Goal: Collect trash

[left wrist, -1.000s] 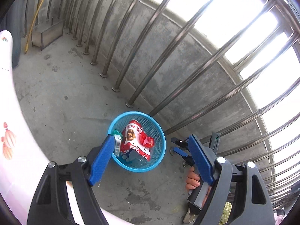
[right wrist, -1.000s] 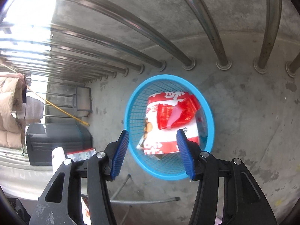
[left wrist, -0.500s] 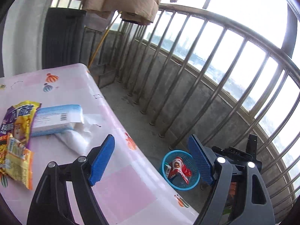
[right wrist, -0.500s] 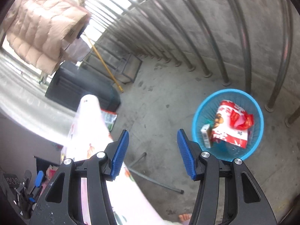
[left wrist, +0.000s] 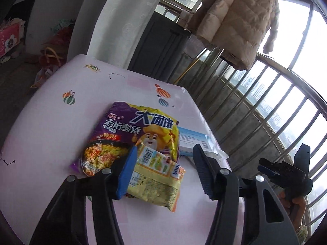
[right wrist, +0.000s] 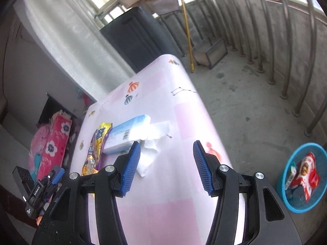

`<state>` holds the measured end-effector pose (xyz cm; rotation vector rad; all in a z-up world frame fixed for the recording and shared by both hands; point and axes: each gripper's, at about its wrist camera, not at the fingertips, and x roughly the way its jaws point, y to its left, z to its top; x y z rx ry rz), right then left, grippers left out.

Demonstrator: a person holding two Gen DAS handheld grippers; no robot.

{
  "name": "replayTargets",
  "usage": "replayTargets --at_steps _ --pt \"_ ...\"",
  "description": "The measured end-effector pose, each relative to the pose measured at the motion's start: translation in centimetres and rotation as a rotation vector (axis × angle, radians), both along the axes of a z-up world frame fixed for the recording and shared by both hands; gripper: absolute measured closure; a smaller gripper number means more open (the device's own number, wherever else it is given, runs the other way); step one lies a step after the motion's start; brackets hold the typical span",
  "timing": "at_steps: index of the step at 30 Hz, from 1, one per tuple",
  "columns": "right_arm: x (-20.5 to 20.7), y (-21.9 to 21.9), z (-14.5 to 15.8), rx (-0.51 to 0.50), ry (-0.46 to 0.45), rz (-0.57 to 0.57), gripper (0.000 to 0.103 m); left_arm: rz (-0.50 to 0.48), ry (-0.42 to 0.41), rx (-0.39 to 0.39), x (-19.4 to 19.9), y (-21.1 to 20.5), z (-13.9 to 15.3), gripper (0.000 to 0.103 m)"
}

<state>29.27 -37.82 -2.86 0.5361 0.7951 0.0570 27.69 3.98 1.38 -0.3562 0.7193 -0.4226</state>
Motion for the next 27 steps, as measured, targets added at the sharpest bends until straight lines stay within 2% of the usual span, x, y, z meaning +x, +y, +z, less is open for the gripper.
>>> replayTargets --at_steps 3,8,10,16,21,27 --pt "4.5 3.1 -0.2 -0.051 0.012 0.066 0.051 0.029 0.044 0.007 1.3 1.1 -1.9 0.06" --pt "9.4 6.6 -0.5 -0.099 0.021 0.108 0.049 0.035 0.092 0.019 3.1 1.2 -4.4 0.074" --pt "11.1 7.6 -0.8 -0.115 0.024 0.127 0.044 0.04 0.105 0.018 3.8 1.2 -5.0 0.077" --pt "15.2 9.6 -2.5 -0.182 0.057 0.146 0.044 0.05 0.142 0.024 4.9 0.9 -6.7 0.086" --pt "15.7 11.5 -4.2 -0.269 0.095 0.221 0.043 0.051 0.173 0.049 5.5 0.5 -8.0 0.089" --pt "12.2 12.2 -4.2 -0.269 0.105 0.273 0.043 0.003 0.172 0.077 4.0 0.3 -8.5 0.092"
